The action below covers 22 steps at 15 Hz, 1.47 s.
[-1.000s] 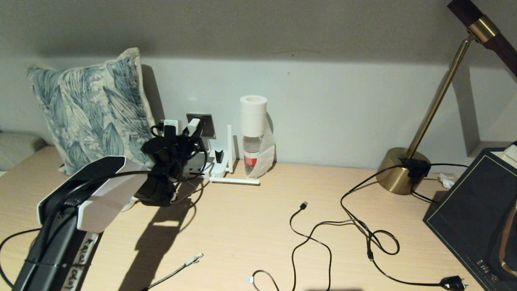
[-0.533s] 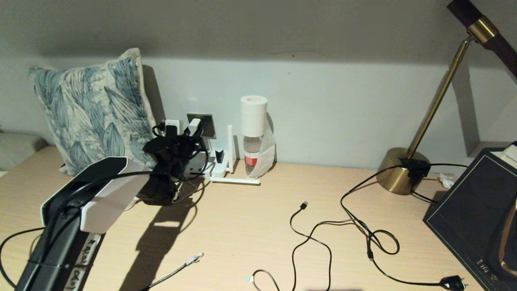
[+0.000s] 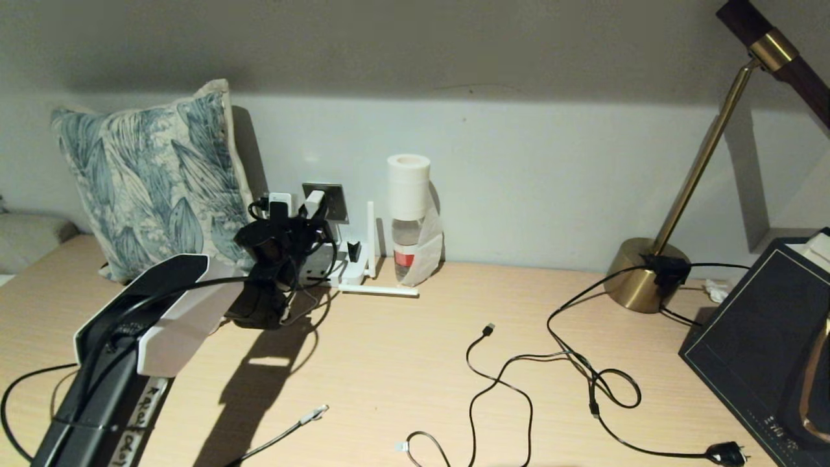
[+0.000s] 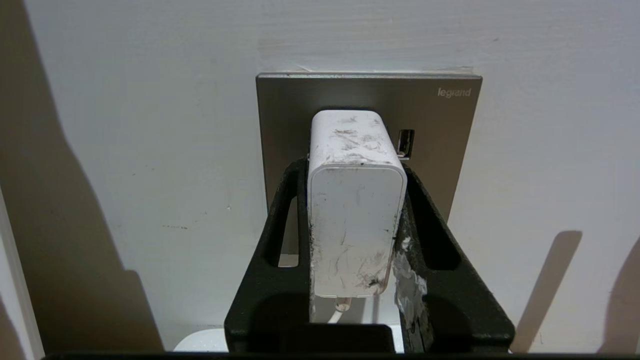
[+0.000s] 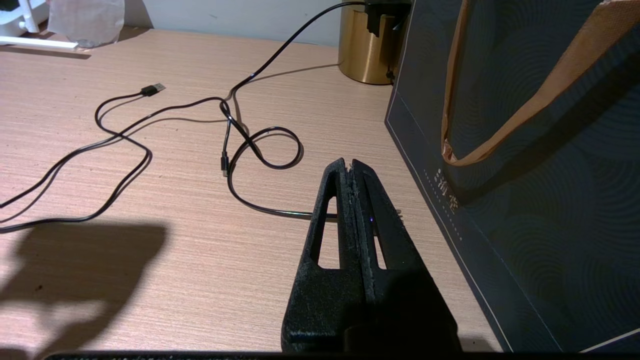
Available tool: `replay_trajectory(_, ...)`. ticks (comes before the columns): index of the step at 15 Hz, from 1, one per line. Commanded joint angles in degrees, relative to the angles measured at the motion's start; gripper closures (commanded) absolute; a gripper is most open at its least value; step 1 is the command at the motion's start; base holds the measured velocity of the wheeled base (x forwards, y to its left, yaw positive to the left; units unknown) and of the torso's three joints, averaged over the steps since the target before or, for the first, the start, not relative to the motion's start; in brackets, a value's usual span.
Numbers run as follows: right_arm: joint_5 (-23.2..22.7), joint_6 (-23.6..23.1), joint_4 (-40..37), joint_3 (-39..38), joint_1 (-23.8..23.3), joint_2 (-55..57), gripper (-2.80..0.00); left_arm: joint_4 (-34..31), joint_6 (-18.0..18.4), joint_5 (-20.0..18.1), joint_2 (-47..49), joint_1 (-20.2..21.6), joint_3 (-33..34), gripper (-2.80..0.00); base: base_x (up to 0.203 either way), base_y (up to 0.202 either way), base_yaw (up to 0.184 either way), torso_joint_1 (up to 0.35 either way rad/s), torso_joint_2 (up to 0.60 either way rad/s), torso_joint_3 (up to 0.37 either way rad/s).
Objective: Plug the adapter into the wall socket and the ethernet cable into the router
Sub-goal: Plug plug into socket
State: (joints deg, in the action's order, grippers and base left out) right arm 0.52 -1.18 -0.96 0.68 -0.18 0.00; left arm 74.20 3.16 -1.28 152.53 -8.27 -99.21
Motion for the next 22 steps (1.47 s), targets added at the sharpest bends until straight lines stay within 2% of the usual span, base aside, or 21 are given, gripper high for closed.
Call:
replay_trajectory(1, 0.00, -0.05, 0.00, 0.02, 0.01, 0.00, 0.00, -1.08, 0.01, 0.39, 1.03, -0.14, -3.27, 0.00, 0.000, 0.000, 0.000, 0.000, 0.00, 0.000)
replay_trajectory(22, 0.00, -0.05, 0.00, 0.02, 0.01, 0.00, 0.00, -2.31, 0.01, 1.80, 2.94, -0.88, -4.32, 0.00, 0.000, 0.000, 0.000, 0.000, 0.00, 0.000)
